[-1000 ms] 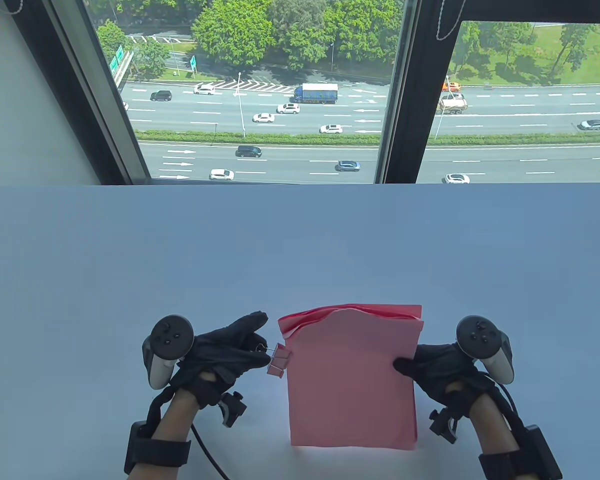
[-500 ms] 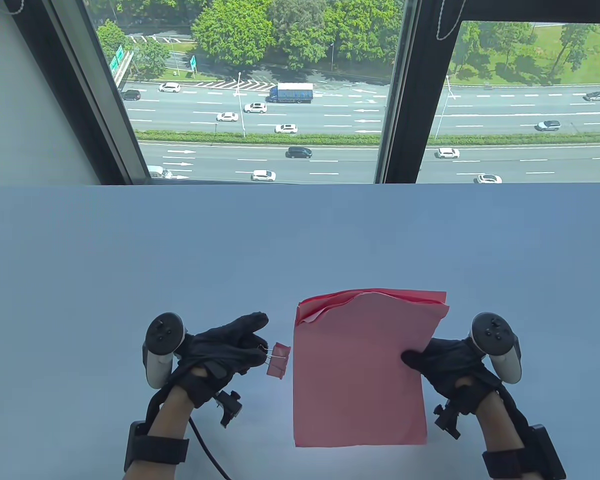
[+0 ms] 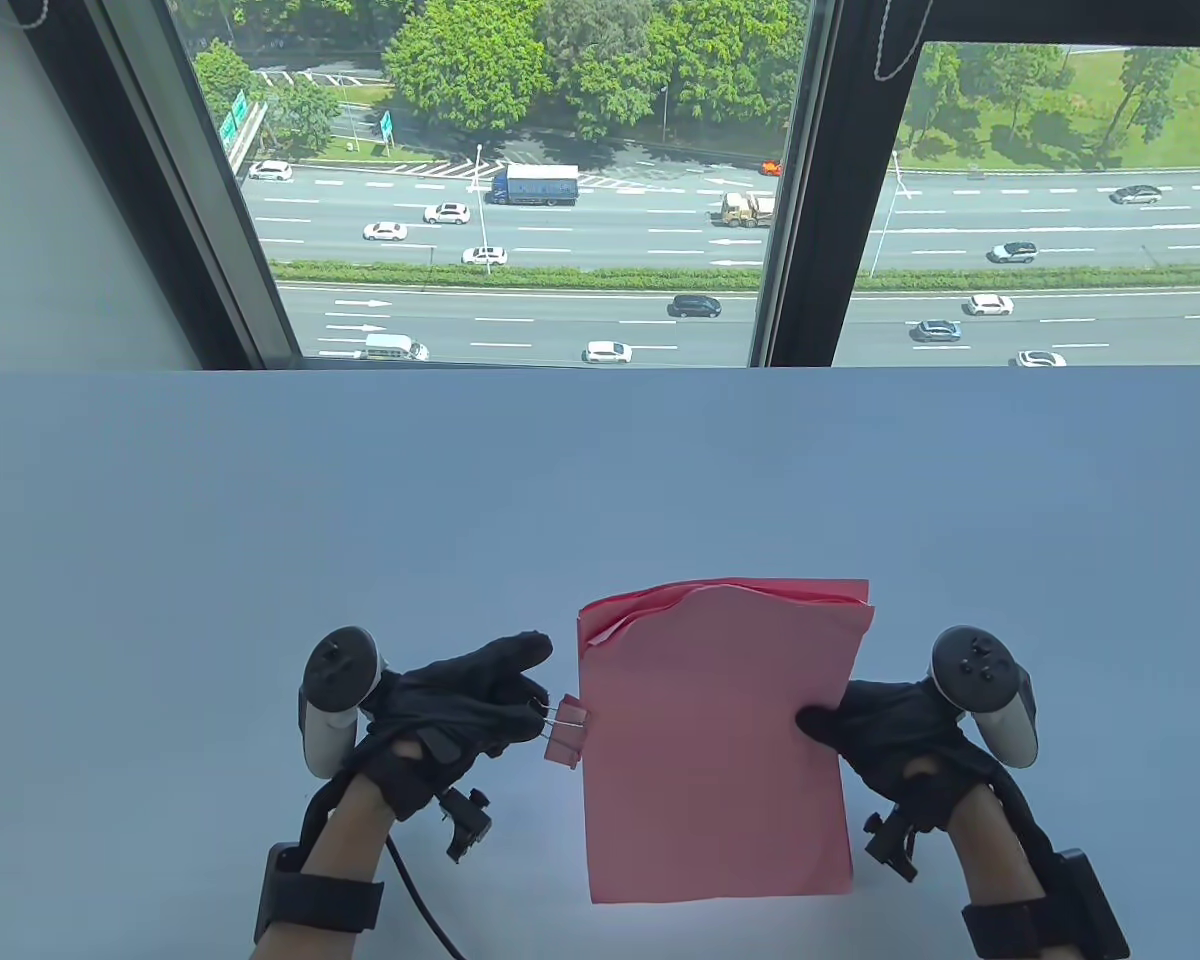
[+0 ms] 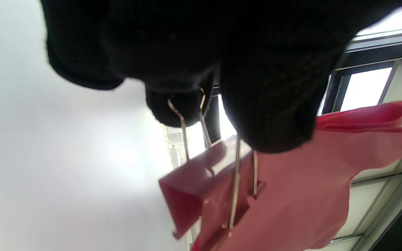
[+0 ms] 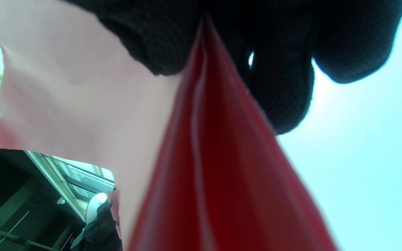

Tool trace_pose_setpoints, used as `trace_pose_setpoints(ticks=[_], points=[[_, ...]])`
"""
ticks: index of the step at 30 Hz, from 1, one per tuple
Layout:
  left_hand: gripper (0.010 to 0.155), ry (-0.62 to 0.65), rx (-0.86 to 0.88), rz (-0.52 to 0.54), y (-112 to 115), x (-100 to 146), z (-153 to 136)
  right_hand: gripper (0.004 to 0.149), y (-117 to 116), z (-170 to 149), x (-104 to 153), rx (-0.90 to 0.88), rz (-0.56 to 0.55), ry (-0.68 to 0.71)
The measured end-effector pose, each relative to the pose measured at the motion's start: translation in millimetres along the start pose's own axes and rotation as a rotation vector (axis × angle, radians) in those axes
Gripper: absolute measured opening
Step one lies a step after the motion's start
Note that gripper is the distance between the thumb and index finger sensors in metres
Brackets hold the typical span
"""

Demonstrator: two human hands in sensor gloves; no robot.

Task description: Clip paper with binder clip (Left hand to clip)

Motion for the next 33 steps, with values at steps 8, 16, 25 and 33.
trace_pose_setpoints(ticks=[8, 16, 25, 33], points=[[0.075, 0.036, -0.049, 0.099, -4.4, 4.7, 8.3, 0.042, -10.6, 7.3, -1.8, 0.051, 0.021, 0.002], [0.077, 0.169, 0.011, 0.238, -13.1, 10.6, 16.3, 0.042, -22.6, 5.1, -6.0, 0.089, 0.07, -0.018], [0.077, 0.24, 0.023, 0.305, -26.4, 17.4, 26.8, 0.042, -27.1, 6.2, -6.7, 0.162, 0.096, -0.037], [0.077, 0.243, -0.049, 0.26, -29.5, 17.9, 32.0, 0.042, -28.8, 6.6, -6.7, 0.206, 0.126, -0.045]])
Point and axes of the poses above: the tracker on the back of each hand, its own z axis roughly to the thumb side, its own x axis roughly from the fingertips to the wrist, y = z × x, the point moved 1 cm from there along -x, roughly from the wrist to the fingertips, and after that the axes turned 10 degrees about x, right-handed, at the moved point
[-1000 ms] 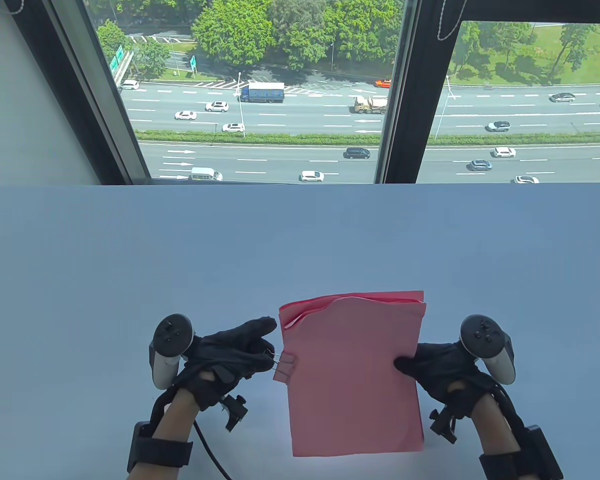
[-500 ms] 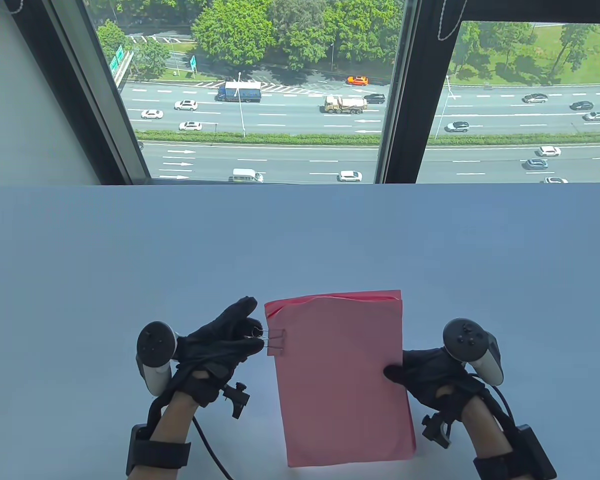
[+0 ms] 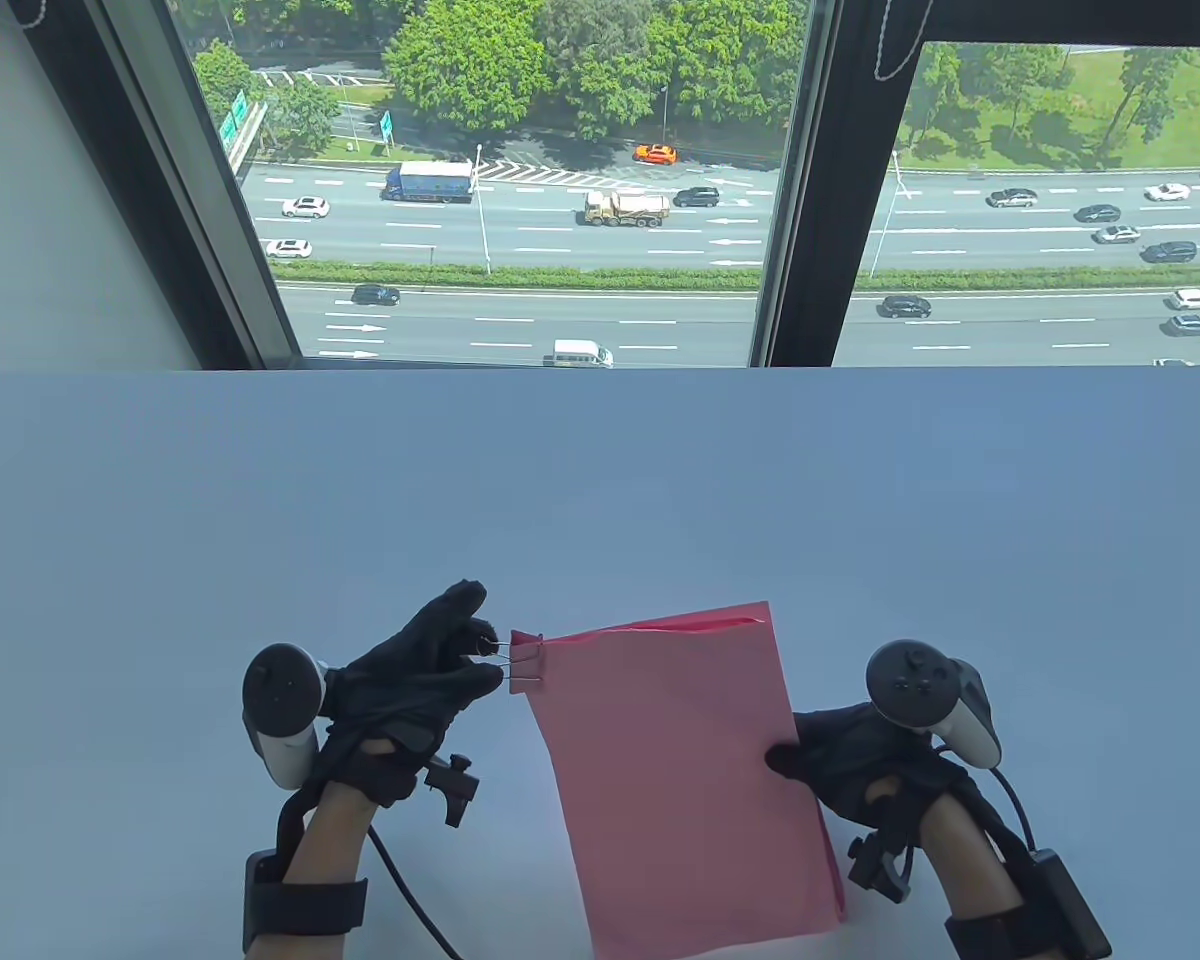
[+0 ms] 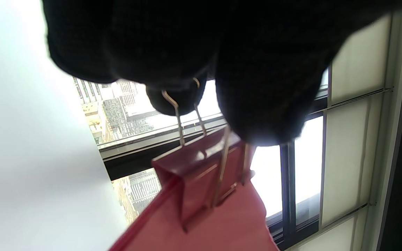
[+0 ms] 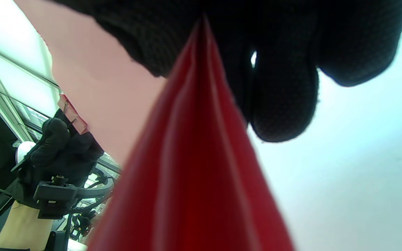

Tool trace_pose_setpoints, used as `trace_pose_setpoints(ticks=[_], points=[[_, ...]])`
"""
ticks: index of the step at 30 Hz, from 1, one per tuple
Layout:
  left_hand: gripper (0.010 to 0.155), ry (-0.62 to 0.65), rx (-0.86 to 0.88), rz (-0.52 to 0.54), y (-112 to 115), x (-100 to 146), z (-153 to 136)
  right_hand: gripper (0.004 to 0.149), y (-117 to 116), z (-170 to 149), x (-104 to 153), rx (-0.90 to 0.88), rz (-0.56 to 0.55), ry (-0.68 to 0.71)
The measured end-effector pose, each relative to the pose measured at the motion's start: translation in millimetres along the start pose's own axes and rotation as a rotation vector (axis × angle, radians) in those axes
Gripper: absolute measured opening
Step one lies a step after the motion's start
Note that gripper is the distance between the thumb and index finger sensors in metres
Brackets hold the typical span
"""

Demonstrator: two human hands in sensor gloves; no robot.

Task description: Clip paper with binder clip (Left hand to clip)

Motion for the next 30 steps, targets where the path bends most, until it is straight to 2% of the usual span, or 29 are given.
trace_pose_setpoints(ticks=[4, 5, 7, 9, 11, 13, 17, 18, 23, 27, 30], points=[[0.077, -0.007, -0.039, -0.048, 4.1, 0.3, 0.7, 0.042, 0.2, -0.1, 0.4, 0.007, 0.005, -0.01], [0.075, 0.007, -0.061, -0.017, 5.0, 0.3, 1.3, 0.042, -0.2, -1.3, -0.4, -0.009, -0.001, -0.007], [0.074, 0.0, -0.103, -0.022, 6.7, 0.9, 2.5, 0.042, 0.6, -3.6, -1.0, -0.044, -0.009, -0.024], [0.079, 0.014, -0.198, -0.013, 8.9, 2.6, 4.1, 0.042, 5.5, -5.1, -0.5, -0.05, -0.071, -0.033], [0.085, 0.0, -0.312, -0.017, 11.7, 3.8, 3.6, 0.042, 10.8, -9.4, 0.5, -0.078, -0.111, -0.064], [0.083, -0.029, -0.469, -0.012, 13.4, 4.7, 1.4, 0.042, 12.0, -15.6, 1.4, -0.128, -0.1, -0.103], [0.087, -0.225, -0.886, -0.105, 18.3, 4.6, -7.7, 0.043, 10.8, -23.7, -2.0, -0.14, -0.079, -0.171], [0.088, -0.259, -0.921, -0.124, 18.4, 4.6, -9.4, 0.043, 10.3, -24.9, -3.2, -0.14, -0.074, -0.191], [0.087, -0.222, -0.878, -0.053, 15.5, 3.6, -6.1, 0.044, 5.5, -31.6, -13.4, -0.199, -0.051, -0.263], [0.088, -0.196, -0.882, -0.047, 16.5, 3.3, -4.6, 0.044, 2.9, -32.0, -17.9, -0.23, -0.056, -0.274], [0.089, -0.182, -0.898, -0.052, 19.0, 2.1, -4.3, 0.052, 2.8, -27.9, -18.9, -0.266, -0.129, -0.244]])
Point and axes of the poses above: the tracker on the back of each hand, its own z axis roughly to the thumb side, its own x axis roughly from the fingertips to the wrist, y = z × x, the point moved 1 cm from there along -x, roughly from the wrist to the fingertips, and after that the axes turned 10 degrees about x, right-handed, at the moved point
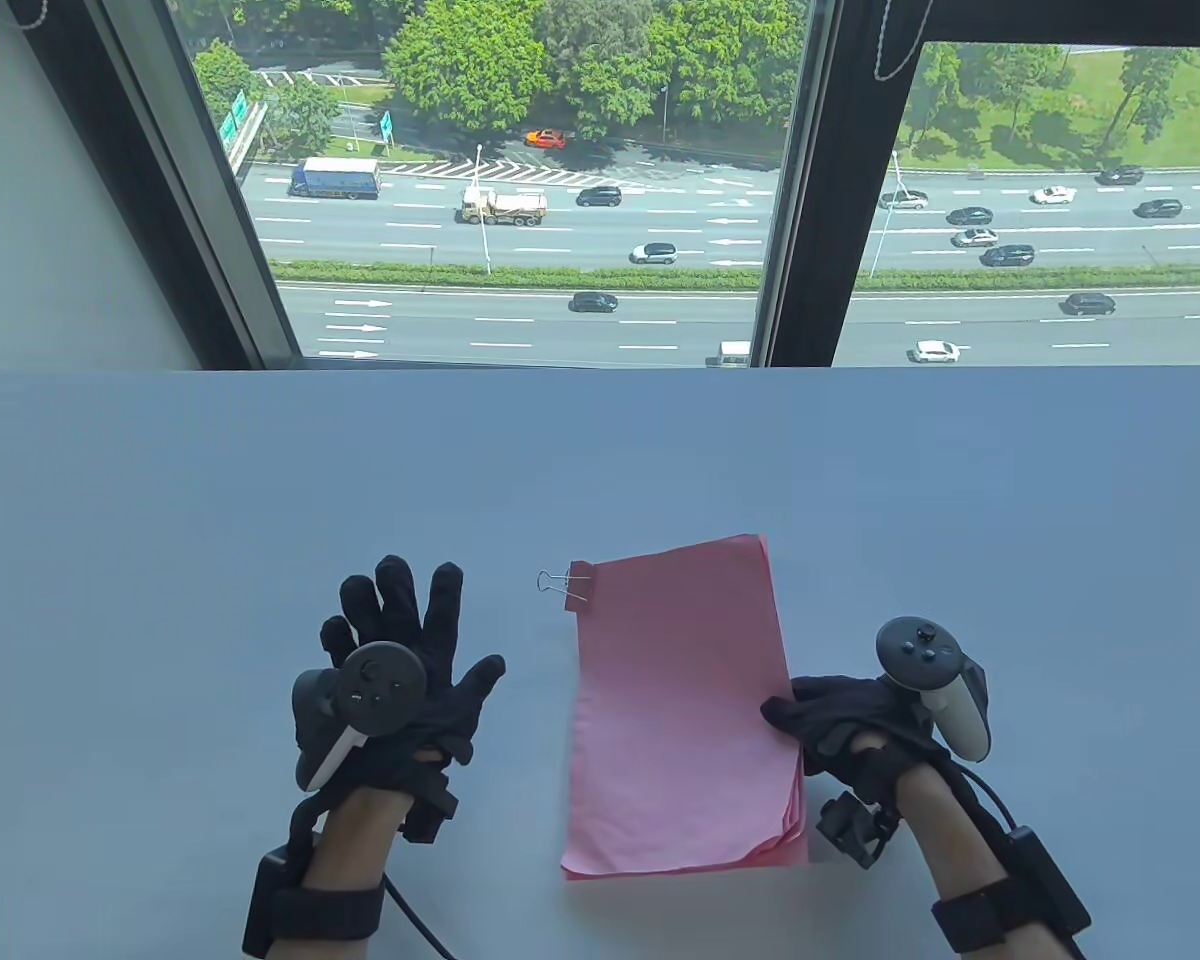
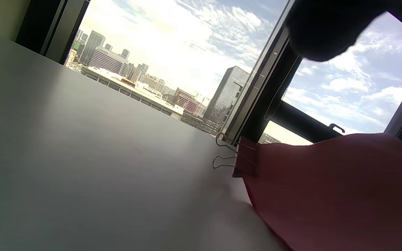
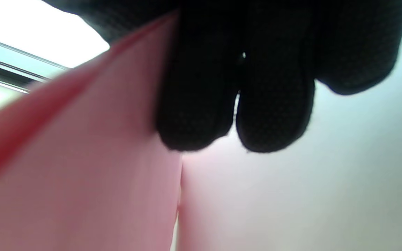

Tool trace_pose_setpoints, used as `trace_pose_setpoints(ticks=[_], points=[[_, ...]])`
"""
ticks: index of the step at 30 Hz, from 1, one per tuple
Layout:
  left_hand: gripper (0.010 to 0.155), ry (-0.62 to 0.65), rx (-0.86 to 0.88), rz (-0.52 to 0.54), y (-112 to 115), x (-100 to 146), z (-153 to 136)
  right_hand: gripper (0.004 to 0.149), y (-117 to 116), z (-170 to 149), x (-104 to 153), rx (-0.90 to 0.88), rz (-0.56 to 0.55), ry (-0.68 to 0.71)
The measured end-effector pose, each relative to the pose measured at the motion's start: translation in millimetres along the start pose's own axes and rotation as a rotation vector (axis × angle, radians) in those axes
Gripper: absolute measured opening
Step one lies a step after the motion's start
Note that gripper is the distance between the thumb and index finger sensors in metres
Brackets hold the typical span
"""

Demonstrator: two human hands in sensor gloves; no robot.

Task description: Clip paper with binder clip (Left hand to clip)

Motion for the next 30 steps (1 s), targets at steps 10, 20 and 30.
trace_pose_setpoints(ticks=[10, 20, 30], points=[[0.102, -0.034, -0.126, -0.068, 2.6, 2.2, -2.0, 0.074, 27.7, 14.4, 27.6, 0.274, -0.286, 0.059], [0.098, -0.003, -0.104, 0.058, -6.4, 5.4, -4.0, 0.092, 45.1, 21.7, 49.6, 0.794, -0.462, 0.148], [0.097, -0.02, -0.094, 0.024, -4.2, 4.6, -6.9, 0.094, 56.1, 9.2, 49.8, 0.751, -0.461, 0.091]])
Point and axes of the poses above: the tracker on the back of each hand, its own z axis roughly to the thumb side, its own x axis roughly from the fingertips to the wrist, y = z × x, the point moved 1 cm from there along -x, roughly from the wrist to the fingertips, and after that the axes turned 10 degrees about x, right-handed, at the moved point
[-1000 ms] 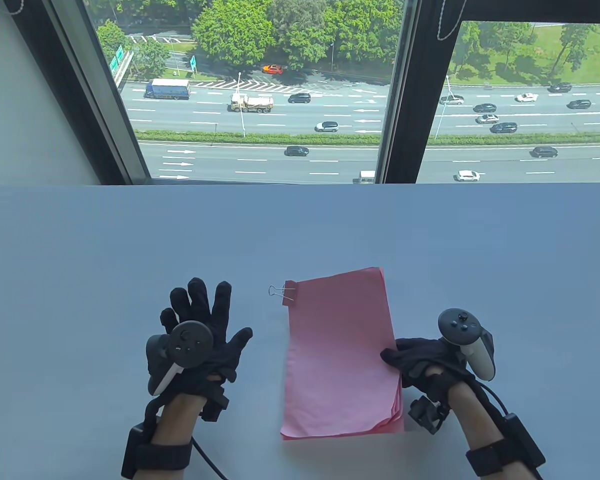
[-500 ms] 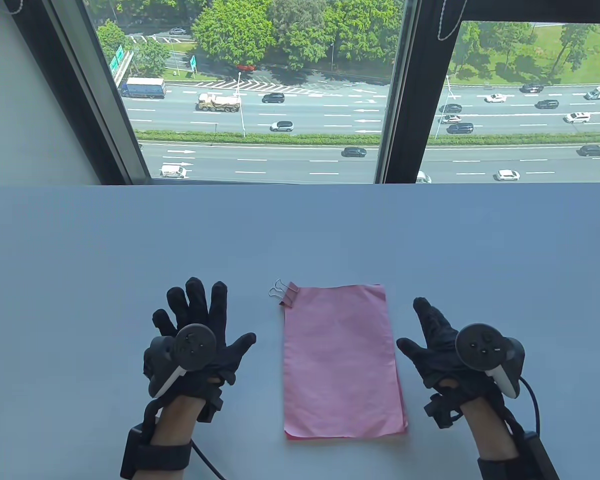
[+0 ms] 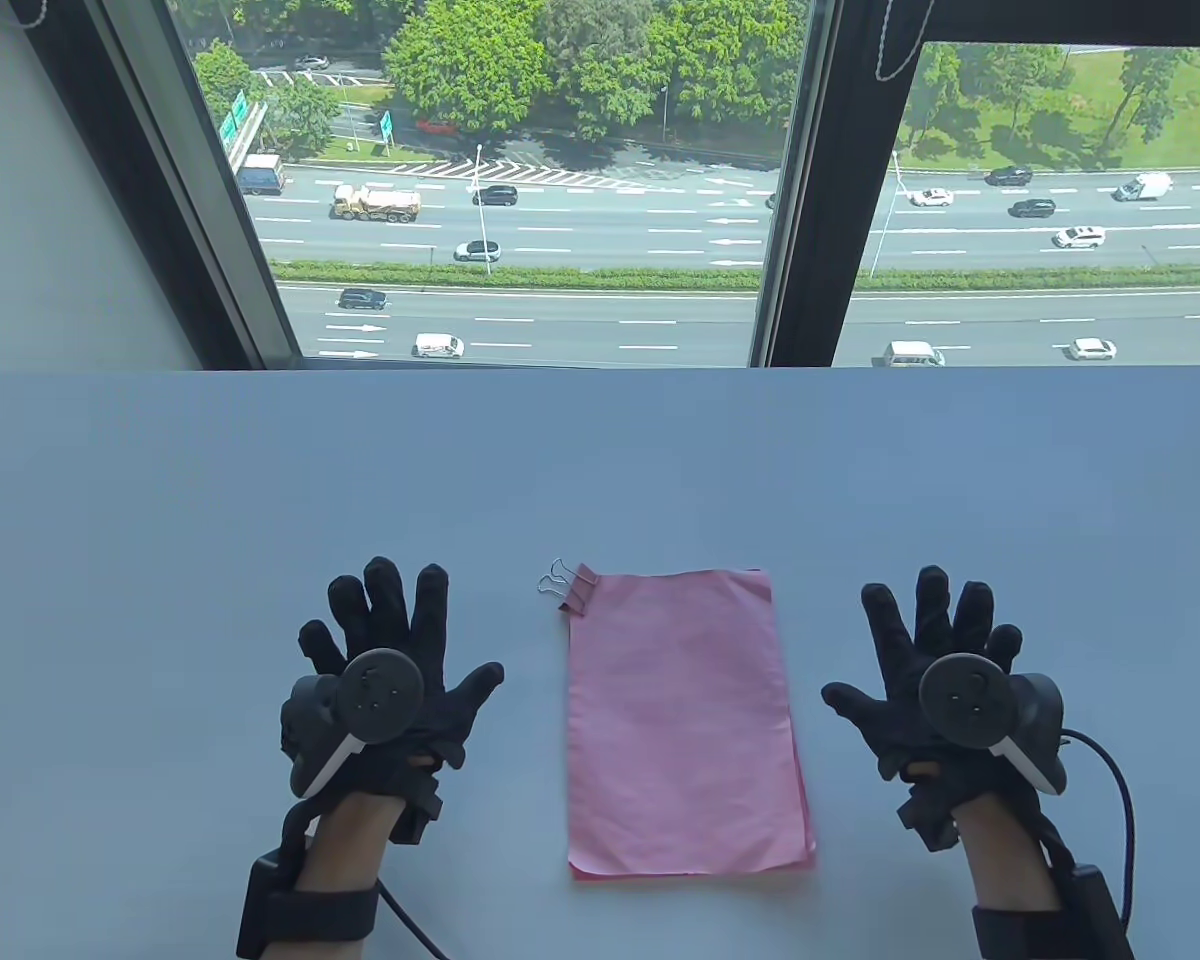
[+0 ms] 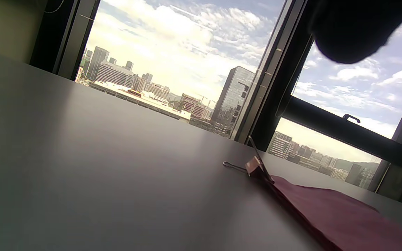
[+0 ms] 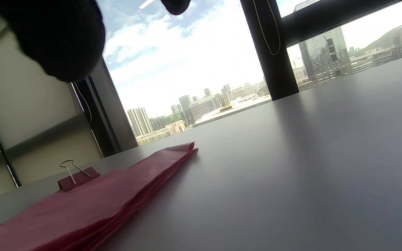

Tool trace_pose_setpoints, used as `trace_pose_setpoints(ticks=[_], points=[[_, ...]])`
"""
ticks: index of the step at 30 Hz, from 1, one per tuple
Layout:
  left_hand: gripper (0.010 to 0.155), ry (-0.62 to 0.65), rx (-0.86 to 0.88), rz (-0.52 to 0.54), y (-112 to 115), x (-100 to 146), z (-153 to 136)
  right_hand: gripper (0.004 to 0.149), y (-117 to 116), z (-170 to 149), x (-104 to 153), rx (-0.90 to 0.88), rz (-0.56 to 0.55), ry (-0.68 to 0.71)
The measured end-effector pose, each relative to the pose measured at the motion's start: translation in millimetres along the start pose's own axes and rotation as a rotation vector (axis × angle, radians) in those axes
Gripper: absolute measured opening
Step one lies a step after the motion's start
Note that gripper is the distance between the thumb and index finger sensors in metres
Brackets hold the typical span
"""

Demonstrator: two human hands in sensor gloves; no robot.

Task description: Clip paper with binder clip (Left hand to clip)

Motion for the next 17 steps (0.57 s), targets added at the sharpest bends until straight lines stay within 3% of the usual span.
trace_pose_setpoints(ticks=[17], points=[[0.095, 0.01, 0.034, 0.011, -1.1, 0.7, 1.6, 0.092, -7.1, 4.3, -1.3, -0.065, 0.057, 0.015]])
Point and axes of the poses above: the tracker on the back of each hand, its own z axis roughly to the thumb side, its own x axis roughly from the fingertips to the wrist, y = z × x, the point moved 1 cm from there along -x, roughly from the wrist to the fingertips, and after that the axes turned 10 degrees about x, right-handed, at the moved point
